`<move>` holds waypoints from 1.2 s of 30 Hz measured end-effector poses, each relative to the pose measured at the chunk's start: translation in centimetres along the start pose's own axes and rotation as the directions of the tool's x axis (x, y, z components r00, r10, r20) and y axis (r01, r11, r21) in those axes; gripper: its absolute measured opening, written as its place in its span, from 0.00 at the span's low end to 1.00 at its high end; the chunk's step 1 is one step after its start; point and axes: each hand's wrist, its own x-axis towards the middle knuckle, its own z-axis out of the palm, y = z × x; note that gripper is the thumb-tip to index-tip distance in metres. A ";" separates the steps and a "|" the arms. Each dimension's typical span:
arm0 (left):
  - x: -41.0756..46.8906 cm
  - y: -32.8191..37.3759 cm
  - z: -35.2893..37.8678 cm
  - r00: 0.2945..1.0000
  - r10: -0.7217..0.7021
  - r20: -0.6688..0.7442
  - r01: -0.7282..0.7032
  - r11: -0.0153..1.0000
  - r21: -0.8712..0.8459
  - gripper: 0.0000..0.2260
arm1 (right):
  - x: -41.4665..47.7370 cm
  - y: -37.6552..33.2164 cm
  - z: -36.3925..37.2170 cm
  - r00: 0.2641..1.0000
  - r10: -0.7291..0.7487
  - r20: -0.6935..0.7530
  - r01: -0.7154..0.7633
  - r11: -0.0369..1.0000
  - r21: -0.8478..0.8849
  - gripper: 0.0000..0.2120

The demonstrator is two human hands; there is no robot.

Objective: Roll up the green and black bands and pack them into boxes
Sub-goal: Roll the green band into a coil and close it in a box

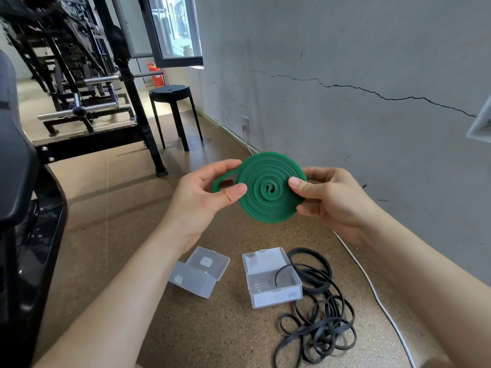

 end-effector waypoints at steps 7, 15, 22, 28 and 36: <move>-0.3 0.6 1.8 1.000 -0.001 -0.025 -0.003 0.989 -0.146 0.26 | -0.5 1.0 2.0 0.999 0.027 0.017 -0.031 0.956 0.293 0.08; -0.7 1.3 -0.3 0.972 0.070 0.222 -0.178 0.837 0.517 0.24 | -0.6 -0.3 0.6 0.976 -0.124 0.179 0.207 0.786 -0.583 0.28; -0.9 1.2 -0.1 0.965 0.013 0.261 -0.162 0.814 0.558 0.21 | -0.9 0.4 2.8 0.932 -0.190 0.308 0.359 0.585 -0.727 0.24; -0.4 0.5 -0.9 0.993 0.034 0.112 -0.055 0.979 0.197 0.18 | -0.7 0.3 2.6 0.948 -0.220 0.232 0.307 0.826 -0.472 0.16; -0.8 1.5 -1.5 0.931 -0.178 0.319 0.114 0.971 0.210 0.29 | -0.5 0.1 2.3 0.980 -0.171 0.106 0.196 0.928 -0.317 0.09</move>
